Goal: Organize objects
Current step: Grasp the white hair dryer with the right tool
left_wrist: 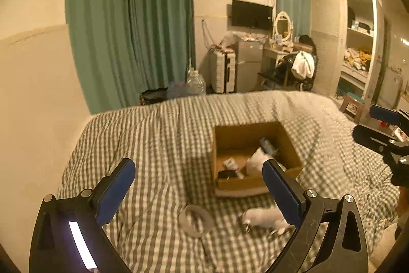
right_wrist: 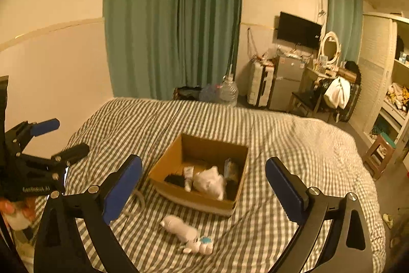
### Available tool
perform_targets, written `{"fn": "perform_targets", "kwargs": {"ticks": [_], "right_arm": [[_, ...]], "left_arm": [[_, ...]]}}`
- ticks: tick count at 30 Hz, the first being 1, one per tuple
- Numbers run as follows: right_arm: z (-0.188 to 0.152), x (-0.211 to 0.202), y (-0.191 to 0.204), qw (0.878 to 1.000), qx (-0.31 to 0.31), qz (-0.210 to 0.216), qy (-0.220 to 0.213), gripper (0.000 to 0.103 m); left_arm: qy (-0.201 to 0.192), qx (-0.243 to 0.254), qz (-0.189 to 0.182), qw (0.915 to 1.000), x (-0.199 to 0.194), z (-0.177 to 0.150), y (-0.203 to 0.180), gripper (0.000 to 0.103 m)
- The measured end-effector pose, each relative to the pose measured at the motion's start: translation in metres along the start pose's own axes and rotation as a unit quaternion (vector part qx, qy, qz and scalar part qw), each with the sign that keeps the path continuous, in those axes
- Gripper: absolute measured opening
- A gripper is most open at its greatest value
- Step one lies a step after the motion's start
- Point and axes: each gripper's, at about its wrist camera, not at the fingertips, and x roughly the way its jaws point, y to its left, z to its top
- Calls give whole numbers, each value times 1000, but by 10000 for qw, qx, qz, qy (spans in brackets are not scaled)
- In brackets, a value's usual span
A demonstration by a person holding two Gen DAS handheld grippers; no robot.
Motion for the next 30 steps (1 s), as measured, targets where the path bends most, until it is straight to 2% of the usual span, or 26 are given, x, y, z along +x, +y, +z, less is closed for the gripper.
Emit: {"fn": "perform_targets", "kwargs": {"ticks": [8,13,18,23,26,30], "right_arm": [[-59,46,5,9977,-136,190,630,98],[-103,100,7,9919,-175,309,1221,98],[-135,158,6,9814,-136,498,1850,98],[-148,193,13,9735,-260,718,2157,98],[-154,205,12,9675,-53,1014,2317,98],[-156,211,11,9650,68,1158,2350,98]], "left_arm": [[639,-205,145,9976,52,-66,8,102],[1012,-201,287,9943,98,-103,1,102],[1470,-64,317,9886,144,-121,-7,102],[1697,41,367,9848,180,-139,-7,102],[1971,223,242,9798,195,-152,-14,102],[2125,508,354,9752,210,-156,-22,102]]}}
